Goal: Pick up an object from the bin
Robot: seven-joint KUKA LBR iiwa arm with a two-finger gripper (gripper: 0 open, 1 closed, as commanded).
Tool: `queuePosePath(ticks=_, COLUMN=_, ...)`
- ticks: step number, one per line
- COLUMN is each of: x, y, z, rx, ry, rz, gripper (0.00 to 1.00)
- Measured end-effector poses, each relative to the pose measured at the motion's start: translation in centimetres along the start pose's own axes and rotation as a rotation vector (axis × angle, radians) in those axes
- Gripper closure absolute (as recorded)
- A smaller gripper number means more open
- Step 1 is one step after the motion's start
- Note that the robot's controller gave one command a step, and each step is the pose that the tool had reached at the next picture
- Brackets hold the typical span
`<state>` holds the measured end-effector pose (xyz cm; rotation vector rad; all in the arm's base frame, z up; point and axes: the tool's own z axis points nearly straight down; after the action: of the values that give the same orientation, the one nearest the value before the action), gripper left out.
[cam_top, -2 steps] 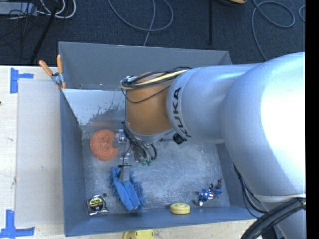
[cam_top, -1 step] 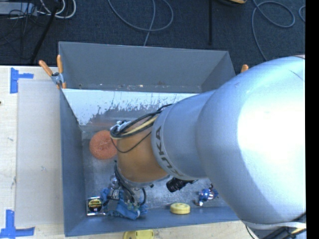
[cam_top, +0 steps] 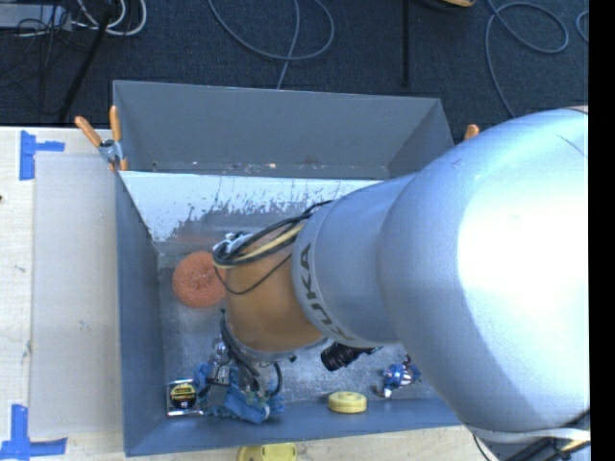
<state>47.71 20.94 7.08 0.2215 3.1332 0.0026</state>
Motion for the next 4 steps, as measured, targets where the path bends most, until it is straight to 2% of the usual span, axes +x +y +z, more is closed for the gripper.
queuePosePath(ticks=1, x=-3.2, y=1.4, z=-4.1, rx=0.003, ry=0.004, rz=0.0, gripper=1.0)
queuePosePath(ticks=2, x=-3.2, y=1.0, z=-6.0, rx=0.002, ry=0.0, rz=0.002, gripper=1.0)
queuePosePath(ticks=3, x=-2.4, y=0.8, z=-10.2, rx=0.006, ry=0.01, rz=0.002, gripper=1.0)
queuePosePath(ticks=4, x=-5.3, y=2.0, z=-8.0, rx=-0.004, ry=-0.009, rz=0.001, gripper=1.0)
